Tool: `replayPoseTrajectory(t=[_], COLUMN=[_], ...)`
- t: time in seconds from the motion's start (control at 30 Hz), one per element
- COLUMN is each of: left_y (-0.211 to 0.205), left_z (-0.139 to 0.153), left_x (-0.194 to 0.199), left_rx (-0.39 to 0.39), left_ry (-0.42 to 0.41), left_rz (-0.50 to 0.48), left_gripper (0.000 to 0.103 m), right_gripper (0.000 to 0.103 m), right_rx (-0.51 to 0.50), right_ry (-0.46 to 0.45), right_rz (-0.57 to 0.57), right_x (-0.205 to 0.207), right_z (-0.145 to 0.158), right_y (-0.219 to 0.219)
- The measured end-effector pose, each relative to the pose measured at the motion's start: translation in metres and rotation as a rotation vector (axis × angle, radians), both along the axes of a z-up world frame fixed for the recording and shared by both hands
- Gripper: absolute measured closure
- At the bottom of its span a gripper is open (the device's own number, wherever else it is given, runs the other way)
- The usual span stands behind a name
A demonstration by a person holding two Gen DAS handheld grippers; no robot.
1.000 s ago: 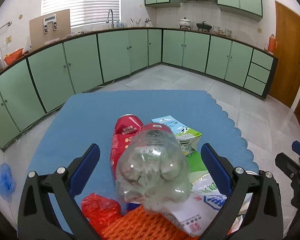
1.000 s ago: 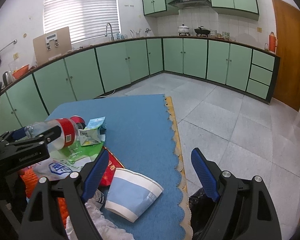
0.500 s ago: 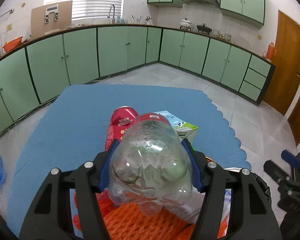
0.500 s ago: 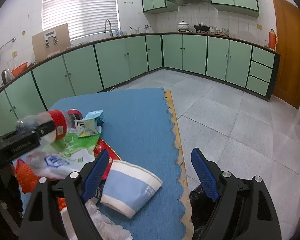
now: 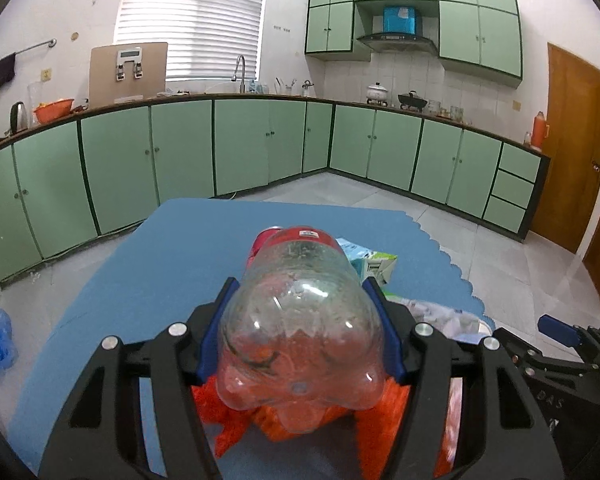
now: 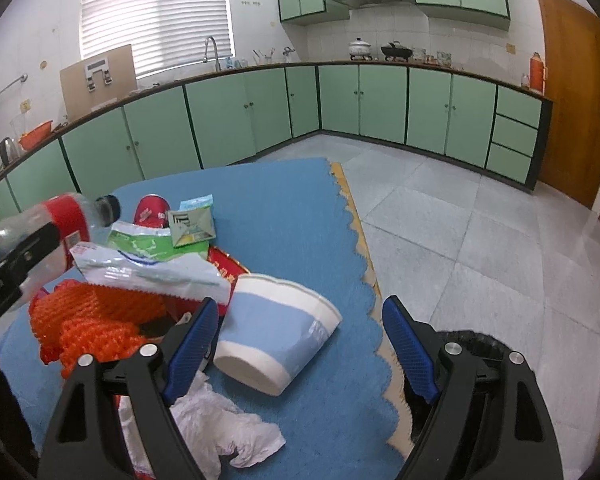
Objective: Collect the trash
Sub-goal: 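Lift the clear bottle with the left tool while the right tool grasps the white-green wrapper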
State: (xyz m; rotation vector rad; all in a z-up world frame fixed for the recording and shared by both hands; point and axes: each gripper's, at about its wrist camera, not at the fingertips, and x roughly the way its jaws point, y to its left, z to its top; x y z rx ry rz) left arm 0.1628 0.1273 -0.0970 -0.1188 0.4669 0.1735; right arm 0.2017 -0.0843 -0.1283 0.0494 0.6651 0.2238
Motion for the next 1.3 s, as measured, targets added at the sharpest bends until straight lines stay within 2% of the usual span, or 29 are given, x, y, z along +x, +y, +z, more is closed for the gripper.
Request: replayPoseTrajectory(t=[0.17,0.4,0.77,0.83,0.9,0.97,1.03,1.3], left_y=[0.009,0.021,0.03,0.031,0.032,0.032,0.032,0.033], left_z=[0.0,0.011,0.011,0.01,0.01,0.01,0.009,0.006], left_x=[-0.008,-0.018,-0.019,-0.018,-0.016,-0.015,-0.015,-0.012], left_rx=[-0.005,0.008,0.012,0.009,0.009,0.006,0.003,0.004], left_ry=[0.017,0.003,0.014,0.017,0.018,0.02,0.021,0.033], left_rz=[0.033,0.068,0.097,0.098,0.098,0.097,0.095,0.09], left_gripper=[0.043,0.043,0.043,0.043,0.043,0.043,0.043,0.043], right_gripper=[0.02,0.02,0.02,0.021,0.025,0.035,0.041,0.057], right_rx=[-0.032,-0.005,-0.081,-0.068,-0.044,-0.012,0.009,-0.04], right_ry=[-0.066,-0.093,-0.138,-0.133,-0.12,-0.093,-0.068,-0.009], right_rz=[0.068,0.214,0.23,0.25,0.266,0.297,0.321,0.42], right_x=[-0.011,-0.026,-0.012,-0.008,-0.004,0.002,0.007,0.007], right_z=[0.015,0.03,0.028,0.028,0.029,0.028,0.027,0.017], right_y=[0.015,0.048,0.076,0.076,0.073,0.071,0.072,0.091])
